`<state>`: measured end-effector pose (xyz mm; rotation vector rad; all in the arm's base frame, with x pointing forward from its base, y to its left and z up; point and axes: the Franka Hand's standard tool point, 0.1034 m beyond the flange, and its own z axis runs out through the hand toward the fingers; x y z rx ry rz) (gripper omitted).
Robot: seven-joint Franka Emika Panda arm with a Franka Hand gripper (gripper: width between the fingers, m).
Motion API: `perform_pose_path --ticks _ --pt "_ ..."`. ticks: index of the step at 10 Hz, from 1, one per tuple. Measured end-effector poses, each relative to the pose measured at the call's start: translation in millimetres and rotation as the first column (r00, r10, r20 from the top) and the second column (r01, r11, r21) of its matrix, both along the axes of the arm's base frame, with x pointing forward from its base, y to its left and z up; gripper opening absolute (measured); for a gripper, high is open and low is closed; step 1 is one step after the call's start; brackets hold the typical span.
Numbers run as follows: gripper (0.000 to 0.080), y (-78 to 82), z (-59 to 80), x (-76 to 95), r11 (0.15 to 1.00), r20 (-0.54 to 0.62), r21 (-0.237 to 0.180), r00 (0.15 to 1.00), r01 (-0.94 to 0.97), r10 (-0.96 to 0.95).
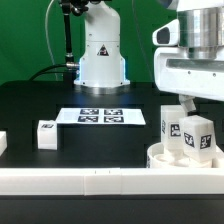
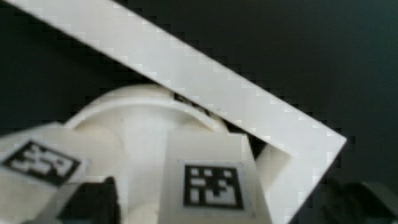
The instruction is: Assemble stool
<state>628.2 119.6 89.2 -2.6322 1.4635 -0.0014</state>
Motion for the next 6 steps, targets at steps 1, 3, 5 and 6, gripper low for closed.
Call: perform_pose_path --ticks 1,3,5,6 --pt "0.063 -0.7 9.8 2.7 1.0 0.012 0.004 1.0 -0.024 0.024" --pt "0.0646 0.2 13.0 3.7 0.998 0.024 0.002 0.997 -0.068 0.068" --pt "0.0649 -0.7 11.4 3.6 0.977 0.037 -0.015 0.976 -0.213 0.213" --pt "0.0649 -1.6 9.6 4.5 0.945 0.047 -0.028 0.944 -0.325 0.326"
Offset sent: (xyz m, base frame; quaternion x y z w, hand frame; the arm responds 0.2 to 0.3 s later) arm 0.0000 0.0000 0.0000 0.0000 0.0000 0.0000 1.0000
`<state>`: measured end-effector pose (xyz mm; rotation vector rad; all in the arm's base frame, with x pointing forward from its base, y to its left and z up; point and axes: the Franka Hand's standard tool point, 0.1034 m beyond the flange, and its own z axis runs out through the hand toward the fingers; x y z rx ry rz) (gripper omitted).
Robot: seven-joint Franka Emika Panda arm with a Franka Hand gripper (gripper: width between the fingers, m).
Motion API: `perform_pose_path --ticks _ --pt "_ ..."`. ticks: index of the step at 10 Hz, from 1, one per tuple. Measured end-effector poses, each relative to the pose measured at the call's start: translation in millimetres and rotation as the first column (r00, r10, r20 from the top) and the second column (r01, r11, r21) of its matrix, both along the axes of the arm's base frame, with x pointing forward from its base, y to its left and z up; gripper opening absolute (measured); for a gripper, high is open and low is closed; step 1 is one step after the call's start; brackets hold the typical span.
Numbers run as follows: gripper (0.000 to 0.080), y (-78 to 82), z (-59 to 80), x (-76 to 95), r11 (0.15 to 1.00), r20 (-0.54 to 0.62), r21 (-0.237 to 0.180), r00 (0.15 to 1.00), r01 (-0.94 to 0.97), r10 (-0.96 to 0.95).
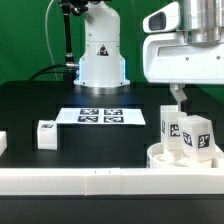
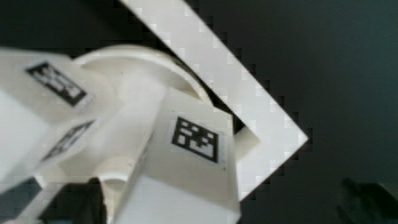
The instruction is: Assemble stool
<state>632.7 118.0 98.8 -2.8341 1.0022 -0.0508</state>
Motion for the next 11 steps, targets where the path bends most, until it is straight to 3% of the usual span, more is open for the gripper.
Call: perform_pose_path --ticks 3,6,9,11 --pt "0.0649 1.5 4.1 4.5 0.948 0.043 -0.032 0.947 -0.318 0.319" --pt "0.0649 0.7 3.3 4.4 0.861 0.056 -0.058 0.859 -0.505 0.508" --pt "0.0649 4.5 6.0 8.2 0.64 0.05 -0.123 0.64 -0.758 0.767" --pt "0.0649 6.5 3.1 5.7 0.523 0.038 -0.126 0.523 -0.843 0.851"
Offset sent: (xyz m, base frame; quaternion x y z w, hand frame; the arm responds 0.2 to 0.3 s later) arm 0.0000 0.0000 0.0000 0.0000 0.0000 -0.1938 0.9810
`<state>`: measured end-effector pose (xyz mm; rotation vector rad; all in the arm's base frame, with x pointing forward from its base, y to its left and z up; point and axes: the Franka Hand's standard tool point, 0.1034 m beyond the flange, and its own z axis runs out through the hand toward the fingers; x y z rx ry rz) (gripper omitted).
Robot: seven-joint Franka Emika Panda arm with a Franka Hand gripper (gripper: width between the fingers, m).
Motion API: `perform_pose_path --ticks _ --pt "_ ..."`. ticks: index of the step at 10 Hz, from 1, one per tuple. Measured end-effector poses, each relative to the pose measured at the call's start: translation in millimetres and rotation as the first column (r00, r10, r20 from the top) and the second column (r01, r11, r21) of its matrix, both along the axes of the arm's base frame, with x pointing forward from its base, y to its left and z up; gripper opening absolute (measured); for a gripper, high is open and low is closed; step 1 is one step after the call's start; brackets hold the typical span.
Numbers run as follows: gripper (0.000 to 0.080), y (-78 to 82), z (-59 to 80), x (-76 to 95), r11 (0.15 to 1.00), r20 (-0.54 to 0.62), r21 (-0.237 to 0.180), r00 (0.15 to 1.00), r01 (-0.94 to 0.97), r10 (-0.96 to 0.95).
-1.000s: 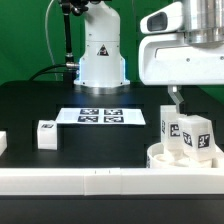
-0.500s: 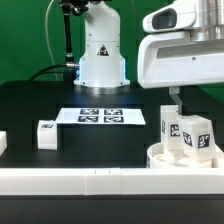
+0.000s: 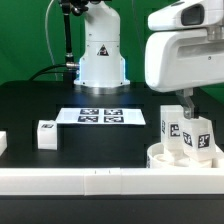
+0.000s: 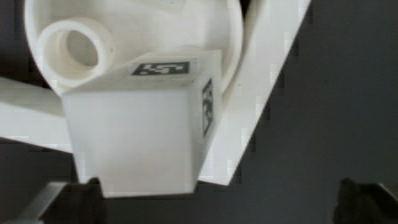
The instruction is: Assemble stool
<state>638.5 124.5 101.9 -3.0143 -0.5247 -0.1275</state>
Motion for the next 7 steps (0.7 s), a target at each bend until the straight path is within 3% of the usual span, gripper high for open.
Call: perform_pose_path --ticks 3,7 --pt "0.0649 -5.1 -2.0 0.6 0.974 0.017 -0.021 0.974 -0.225 0.226" --pt "0.0649 -12.1 -2.8 1.3 0.8 0.017 -0.093 0.802 -0.593 0.597"
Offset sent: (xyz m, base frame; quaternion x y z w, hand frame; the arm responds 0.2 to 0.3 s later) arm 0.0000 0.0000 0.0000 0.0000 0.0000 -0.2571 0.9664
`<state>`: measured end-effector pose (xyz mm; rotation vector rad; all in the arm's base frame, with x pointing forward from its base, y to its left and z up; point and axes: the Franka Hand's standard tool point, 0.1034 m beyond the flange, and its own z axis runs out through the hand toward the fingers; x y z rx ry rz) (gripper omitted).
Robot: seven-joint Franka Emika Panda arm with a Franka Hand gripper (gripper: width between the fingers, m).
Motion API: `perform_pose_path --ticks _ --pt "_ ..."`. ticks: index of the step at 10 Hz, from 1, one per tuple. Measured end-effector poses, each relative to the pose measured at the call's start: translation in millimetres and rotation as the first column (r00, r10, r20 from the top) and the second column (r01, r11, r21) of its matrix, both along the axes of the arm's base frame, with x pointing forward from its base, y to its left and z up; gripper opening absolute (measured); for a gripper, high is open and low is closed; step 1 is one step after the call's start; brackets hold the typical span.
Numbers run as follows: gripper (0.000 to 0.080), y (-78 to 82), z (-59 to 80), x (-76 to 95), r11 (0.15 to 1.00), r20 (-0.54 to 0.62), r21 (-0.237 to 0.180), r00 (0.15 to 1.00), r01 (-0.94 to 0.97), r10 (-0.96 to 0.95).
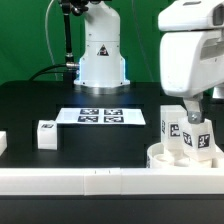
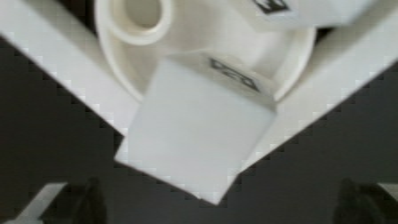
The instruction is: Assemble stool
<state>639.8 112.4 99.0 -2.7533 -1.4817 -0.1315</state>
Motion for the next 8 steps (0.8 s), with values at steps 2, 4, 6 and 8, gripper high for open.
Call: perform_pose_path --ticks 2,4,6,8 --pt "0.0649 -5.7 -1.9 0.3 0.992 -0.002 -0.014 0.992 -0.125 0.125" --pt "0.0649 -9.9 -2.1 0.7 0.97 0.0 -0.037 0.97 -0.241 0.242" --pt "0.0649 -11.9 -2.1 1.2 0.923 -0.003 -0.069 0.926 -0.377 0.378" --pt "0.0649 -10.2 -3.7 0.5 0.877 -0.012 -0.089 0.881 -0.471 0.472"
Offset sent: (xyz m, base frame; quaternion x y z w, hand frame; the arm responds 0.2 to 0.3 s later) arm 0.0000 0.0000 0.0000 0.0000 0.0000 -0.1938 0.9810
